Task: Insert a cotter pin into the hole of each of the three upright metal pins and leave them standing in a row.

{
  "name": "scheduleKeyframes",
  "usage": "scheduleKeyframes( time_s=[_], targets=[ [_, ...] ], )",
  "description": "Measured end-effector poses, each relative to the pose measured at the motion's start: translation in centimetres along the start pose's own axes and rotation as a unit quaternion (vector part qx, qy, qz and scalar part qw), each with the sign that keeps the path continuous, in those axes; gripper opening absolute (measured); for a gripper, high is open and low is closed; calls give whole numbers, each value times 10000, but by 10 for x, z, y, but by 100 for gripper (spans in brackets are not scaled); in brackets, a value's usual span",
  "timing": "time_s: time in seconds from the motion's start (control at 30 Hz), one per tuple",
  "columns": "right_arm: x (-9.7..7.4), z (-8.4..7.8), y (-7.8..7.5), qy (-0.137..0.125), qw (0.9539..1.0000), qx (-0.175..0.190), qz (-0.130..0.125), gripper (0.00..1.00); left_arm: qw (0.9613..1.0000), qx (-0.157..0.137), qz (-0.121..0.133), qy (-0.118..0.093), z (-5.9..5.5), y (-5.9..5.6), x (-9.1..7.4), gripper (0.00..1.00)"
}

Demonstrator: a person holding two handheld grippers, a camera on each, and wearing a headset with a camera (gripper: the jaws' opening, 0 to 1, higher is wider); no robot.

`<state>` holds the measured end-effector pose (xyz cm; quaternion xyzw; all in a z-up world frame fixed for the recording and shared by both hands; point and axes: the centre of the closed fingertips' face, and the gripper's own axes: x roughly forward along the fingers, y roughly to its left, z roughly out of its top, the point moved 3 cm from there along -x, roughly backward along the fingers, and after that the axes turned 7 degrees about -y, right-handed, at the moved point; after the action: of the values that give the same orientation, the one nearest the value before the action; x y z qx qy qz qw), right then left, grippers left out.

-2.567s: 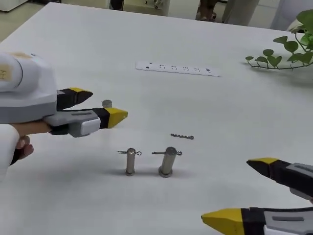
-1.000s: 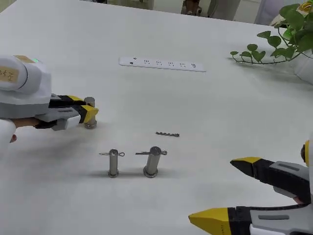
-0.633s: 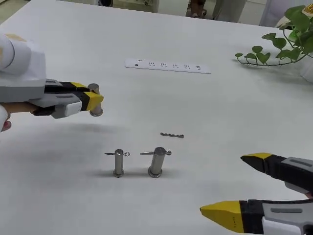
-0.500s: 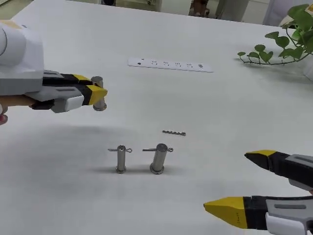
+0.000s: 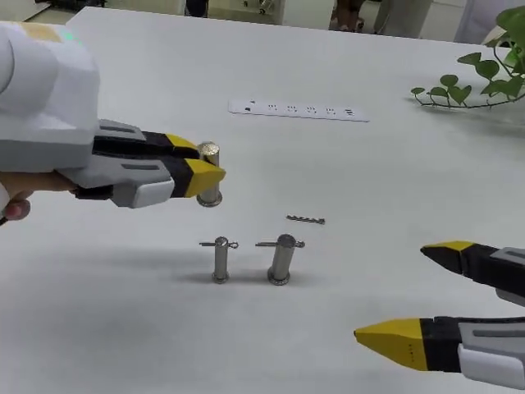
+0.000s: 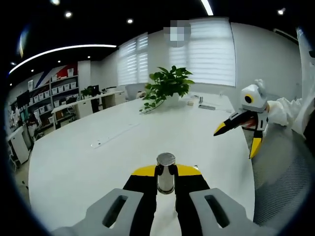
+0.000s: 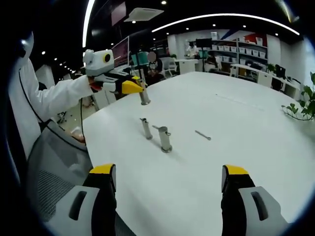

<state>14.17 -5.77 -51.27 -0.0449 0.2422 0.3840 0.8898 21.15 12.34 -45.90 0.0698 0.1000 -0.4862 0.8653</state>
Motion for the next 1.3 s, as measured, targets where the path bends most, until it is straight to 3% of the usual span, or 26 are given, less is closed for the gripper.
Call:
scheduleKeyframes(
  time_s=[0.13, 0.27, 0.37, 0.47, 0.9, 1.3],
  targets=[
    [-1, 0, 1, -27, 10000, -1, 10, 87, 9996, -151, -162, -157, 2, -16, 3, 9],
    [-2, 0, 2, -46, 10000, -12, 15, 87, 9991, -270, -302, -149, -3, -32, 9, 9],
    [-2, 0, 2, -68, 10000, -7, 18, 87, 9982, -299, -511, -115, -13, -47, 15, 9],
    [-2, 0, 3, -72, 10000, -2, 14, 87, 9976, -273, -637, 25, -25, -55, 20, 9],
    [-4, -3, 4, -37, 10000, 23, -7, 87, 9948, -210, -901, 431, -56, -68, 35, 9],
    [-4, -3, 5, -19, 10000, 46, 27, 86, 9924, -55, -1052, 633, -73, -79, 43, 9]
  ],
)
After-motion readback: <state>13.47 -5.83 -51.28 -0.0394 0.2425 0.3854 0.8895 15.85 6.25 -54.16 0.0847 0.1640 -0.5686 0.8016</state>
